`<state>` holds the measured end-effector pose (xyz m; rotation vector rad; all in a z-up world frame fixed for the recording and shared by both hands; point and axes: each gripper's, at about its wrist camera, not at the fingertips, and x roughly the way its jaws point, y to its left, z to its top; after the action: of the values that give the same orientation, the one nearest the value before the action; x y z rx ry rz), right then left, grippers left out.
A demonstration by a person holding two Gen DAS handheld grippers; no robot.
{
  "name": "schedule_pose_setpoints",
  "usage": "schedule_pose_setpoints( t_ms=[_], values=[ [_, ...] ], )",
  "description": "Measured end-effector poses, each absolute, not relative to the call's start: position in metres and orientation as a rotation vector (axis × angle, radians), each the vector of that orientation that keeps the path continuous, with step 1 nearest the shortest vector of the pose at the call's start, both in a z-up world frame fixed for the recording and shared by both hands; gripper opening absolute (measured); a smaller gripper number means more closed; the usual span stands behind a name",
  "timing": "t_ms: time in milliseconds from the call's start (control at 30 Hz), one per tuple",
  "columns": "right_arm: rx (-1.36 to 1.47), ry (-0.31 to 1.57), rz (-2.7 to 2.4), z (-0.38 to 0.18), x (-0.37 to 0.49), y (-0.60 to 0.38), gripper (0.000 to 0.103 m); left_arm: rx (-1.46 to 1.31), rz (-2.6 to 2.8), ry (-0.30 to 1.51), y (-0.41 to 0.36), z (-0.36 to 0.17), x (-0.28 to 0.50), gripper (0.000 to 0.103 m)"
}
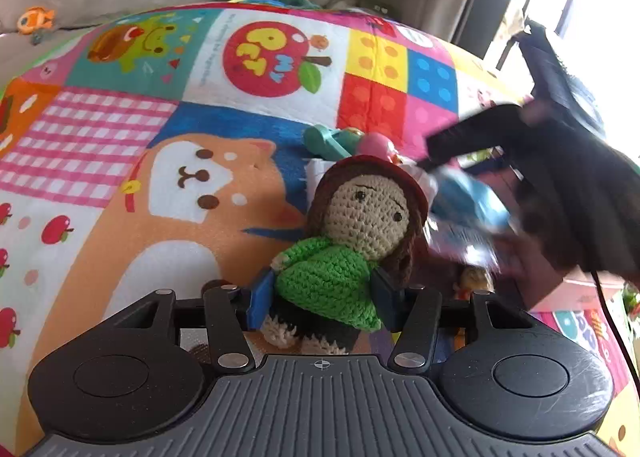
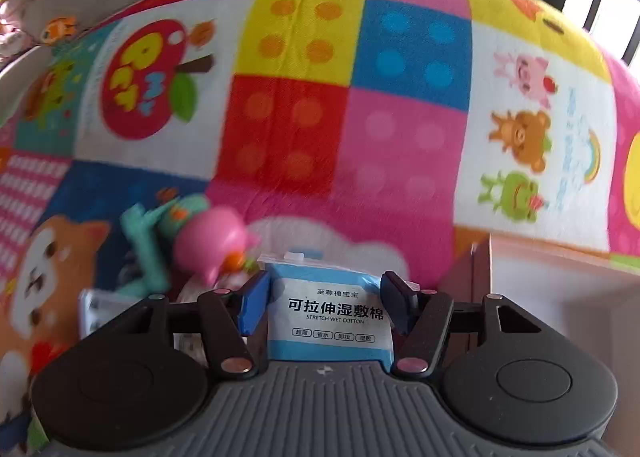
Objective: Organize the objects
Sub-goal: 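Grasp the crocheted doll with the left gripper while the right grasps the blue wet-cotton pack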
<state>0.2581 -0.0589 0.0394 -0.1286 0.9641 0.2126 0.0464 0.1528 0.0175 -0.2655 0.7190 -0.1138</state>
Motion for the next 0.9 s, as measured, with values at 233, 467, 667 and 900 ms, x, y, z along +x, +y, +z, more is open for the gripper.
schedule_pose_setpoints(
  t_ms=[233, 467, 667, 900],
  values=[
    [-0.138, 0.935, 0.380, 0.047, 0.160, -0.074, 0.058, -0.289, -0.086, 0.720, 0.151, 0.016, 0.047, 0.058],
    [-0.174, 0.855, 0.453, 0.046, 0.072, -0.119, 0.058, -0.253, -0.065, 0.736, 0.137, 0.020, 0.047, 0.056],
    [-0.122, 0.817, 0.405, 0.052, 0.033, -0.177, 0.068, -0.157, -0.105, 0.676, 0.123, 0.043, 0.016, 0.051],
    [-0.033, 0.772, 0.367, 0.050, 0.003, -0.224, 0.071, -0.053, -0.466, 0.764, 0.098, 0.062, -0.042, 0.051]
  ],
)
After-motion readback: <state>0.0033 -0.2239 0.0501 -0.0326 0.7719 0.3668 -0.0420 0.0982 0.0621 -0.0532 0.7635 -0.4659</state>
